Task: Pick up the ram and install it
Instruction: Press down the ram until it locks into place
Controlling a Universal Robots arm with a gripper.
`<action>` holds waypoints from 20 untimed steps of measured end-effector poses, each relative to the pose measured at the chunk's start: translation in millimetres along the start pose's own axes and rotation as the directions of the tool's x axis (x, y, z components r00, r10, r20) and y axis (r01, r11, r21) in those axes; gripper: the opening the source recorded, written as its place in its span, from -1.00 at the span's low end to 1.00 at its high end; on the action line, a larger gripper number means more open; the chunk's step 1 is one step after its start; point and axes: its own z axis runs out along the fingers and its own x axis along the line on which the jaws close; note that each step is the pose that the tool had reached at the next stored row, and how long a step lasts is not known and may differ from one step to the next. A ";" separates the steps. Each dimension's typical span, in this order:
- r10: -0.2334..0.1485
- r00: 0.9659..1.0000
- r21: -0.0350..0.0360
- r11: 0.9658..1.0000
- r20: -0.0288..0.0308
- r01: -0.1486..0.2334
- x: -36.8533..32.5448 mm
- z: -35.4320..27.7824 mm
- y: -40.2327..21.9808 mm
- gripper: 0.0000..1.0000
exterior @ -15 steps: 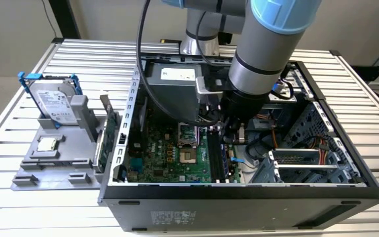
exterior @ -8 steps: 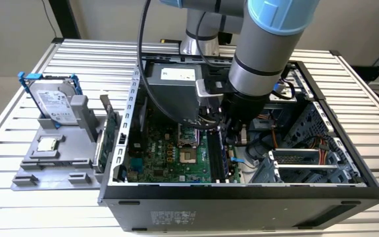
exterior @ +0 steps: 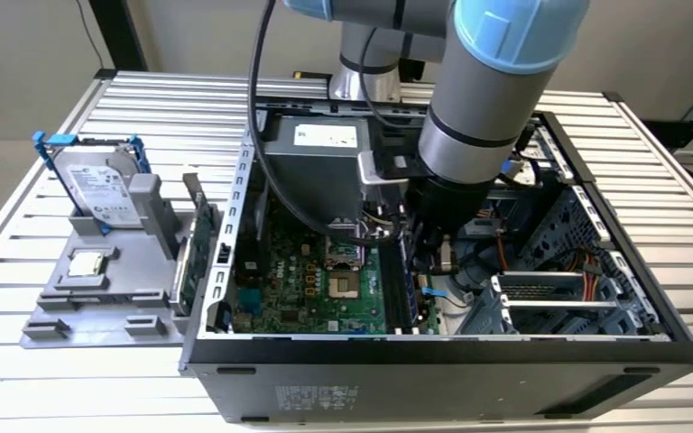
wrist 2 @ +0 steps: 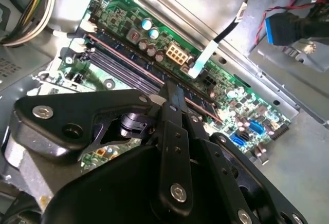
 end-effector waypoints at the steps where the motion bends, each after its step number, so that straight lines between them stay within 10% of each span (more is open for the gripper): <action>1: 0.002 1.000 0.000 1.000 0.000 -0.002 0.0 1.8 0.0 -1.00; 14: 0.029 1.000 0.000 1.000 -0.001 -0.029 0.5 22.0 0.0 -1.00; 20: 0.029 1.000 0.001 1.000 0.000 -0.029 -0.1 -0.4 0.1 -1.00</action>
